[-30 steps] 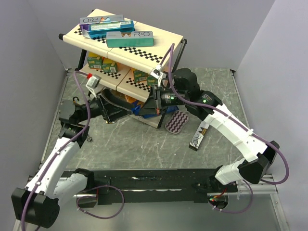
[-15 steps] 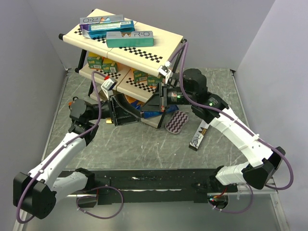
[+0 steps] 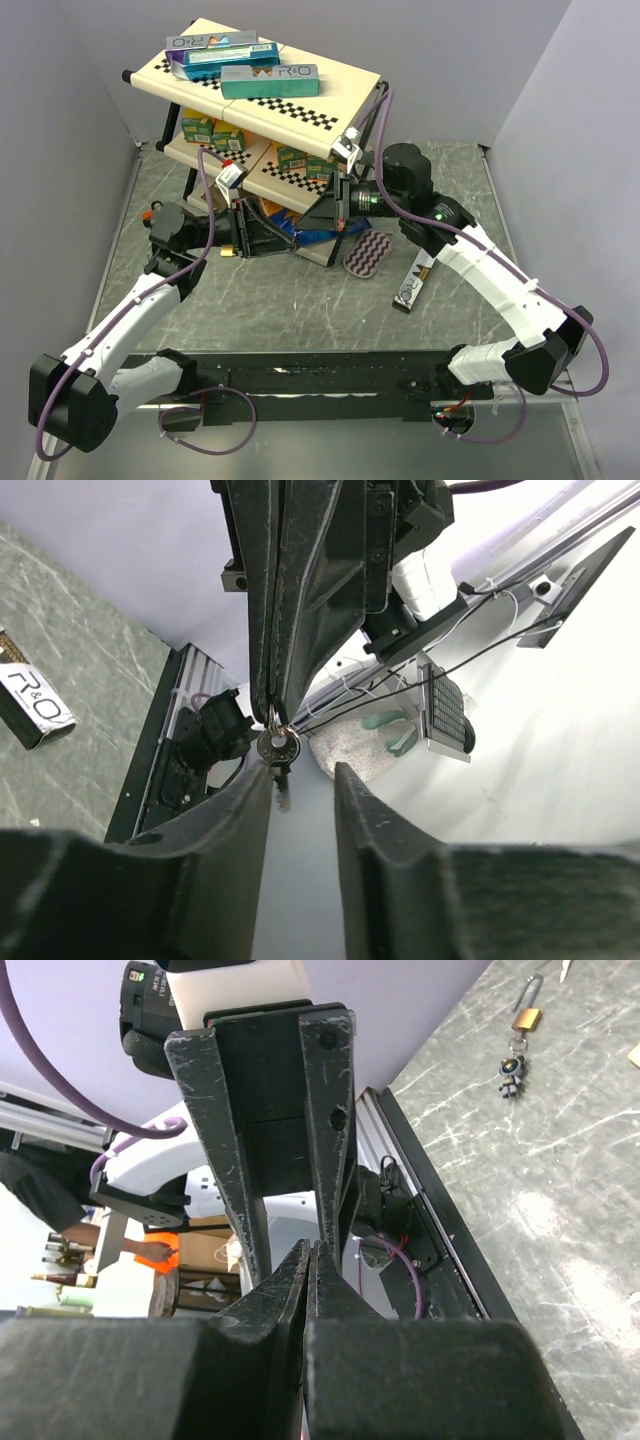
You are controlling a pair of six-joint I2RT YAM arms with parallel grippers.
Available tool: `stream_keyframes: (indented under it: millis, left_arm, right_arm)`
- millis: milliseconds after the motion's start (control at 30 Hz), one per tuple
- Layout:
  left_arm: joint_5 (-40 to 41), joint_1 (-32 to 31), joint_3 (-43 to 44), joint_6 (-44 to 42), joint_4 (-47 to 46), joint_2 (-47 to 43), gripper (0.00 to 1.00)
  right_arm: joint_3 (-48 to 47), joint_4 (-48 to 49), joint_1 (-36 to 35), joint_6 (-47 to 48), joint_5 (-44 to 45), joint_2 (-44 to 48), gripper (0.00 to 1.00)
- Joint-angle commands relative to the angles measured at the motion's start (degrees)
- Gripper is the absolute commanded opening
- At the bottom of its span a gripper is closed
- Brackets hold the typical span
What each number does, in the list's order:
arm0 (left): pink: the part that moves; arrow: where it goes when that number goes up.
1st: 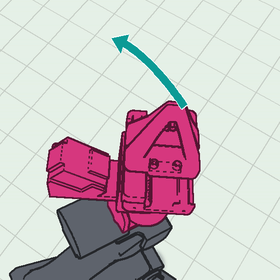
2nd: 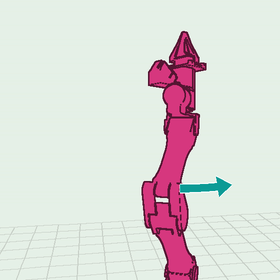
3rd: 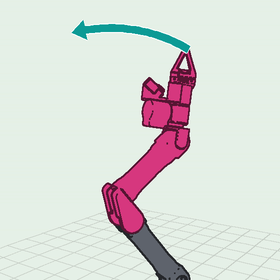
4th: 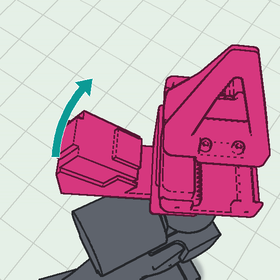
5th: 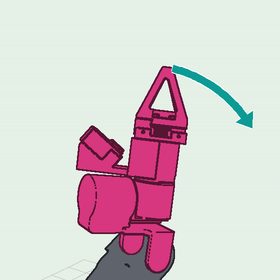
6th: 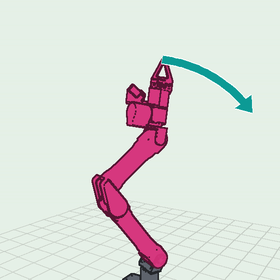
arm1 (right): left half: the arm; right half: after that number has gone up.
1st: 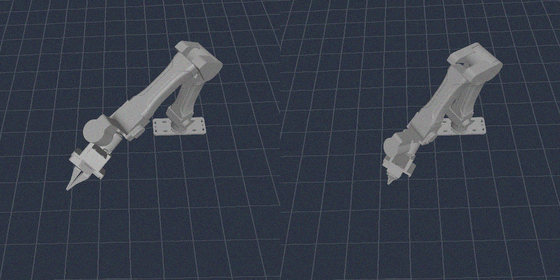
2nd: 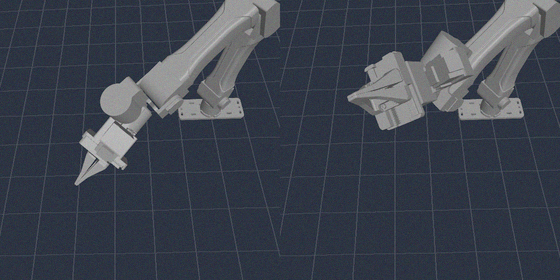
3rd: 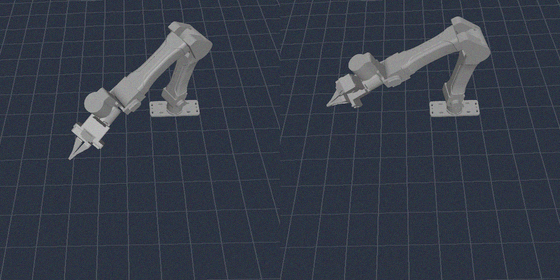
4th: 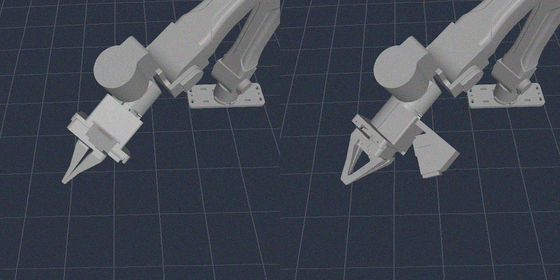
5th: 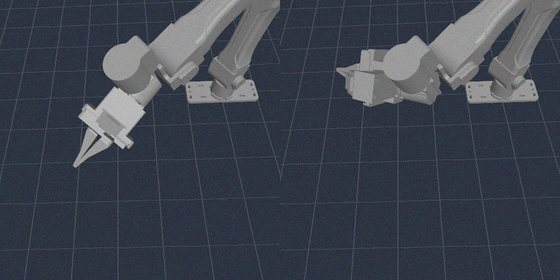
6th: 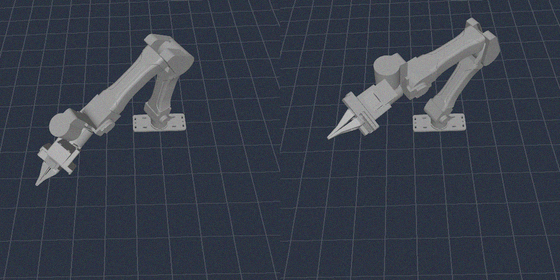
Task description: Unlock with the key
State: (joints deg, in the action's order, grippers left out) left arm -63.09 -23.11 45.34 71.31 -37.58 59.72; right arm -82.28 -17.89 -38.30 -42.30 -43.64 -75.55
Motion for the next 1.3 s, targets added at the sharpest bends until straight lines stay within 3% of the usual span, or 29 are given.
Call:
stream_keyframes:
  millis: [0,167,267,400,433,500,533,567,667,967,1267]
  left_arm:
    - [0.77,-0.27,1.24,-2.49,1.63,-1.45,0.33]
    - [1.13,-0.27,1.59,-3.54,3.83,-1.28,0.17]
    - [1.39,-0.27,2.2,-4.95,6.37,-1.36,0.01]
    - [0.6,-0.27,3.52,-7.67,10.76,-1.36,0.01]
    - [0.69,-0.27,5.09,-11.42,16.69,-1.36,0.01]
    - [2.17,-0.27,9.12,-17.31,24.62,-1.54,0.01]
    - [2.88,-0.27,10.54,-23.78,33.71,-1.89,0.01]
    - [3.67,-0.27,11.86,-26.98,37.37,-2.07,0.01]
    - [6.66,-0.35,15.03,-35.87,50.12,-2.42,0.01]
    - [19.05,-3.6,22.68,-51.79,70.43,-2.33,0.01]
    - [26.53,-8.52,25.67,-57.24,74.85,-1.19,0.01]
  right_arm:
    - [0.63,1.46,0.86,0.2,-1.1,3.21,0.0]
    - [1.86,1.46,1.04,0.29,-0.92,4.18,0.0]
    - [2.04,0.41,1.21,1.17,-0.66,4.44,0.0]
    - [-0.67,-4.42,1.13,5.12,-0.22,3.92,0.0]
    - [-1.56,-6.44,1.21,6.34,1.09,3.92,0.03]
    - [-4.1,-11.8,1.13,10.21,2.76,3.83,0.15]
    - [-4.64,-13.21,1.13,11.36,4.25,3.92,0.28]
    - [-5.6,-15.57,1.13,13.28,5.05,4.09,0.35]
    - [-6.75,-18.31,1.13,15.14,6.46,4.01,0.49]
    - [-8.25,-18.68,-1.95,12.6,7.25,-0.21,0.5]
    - [-8.78,-17.27,-3.8,10.49,5.67,-4.25,0.5]
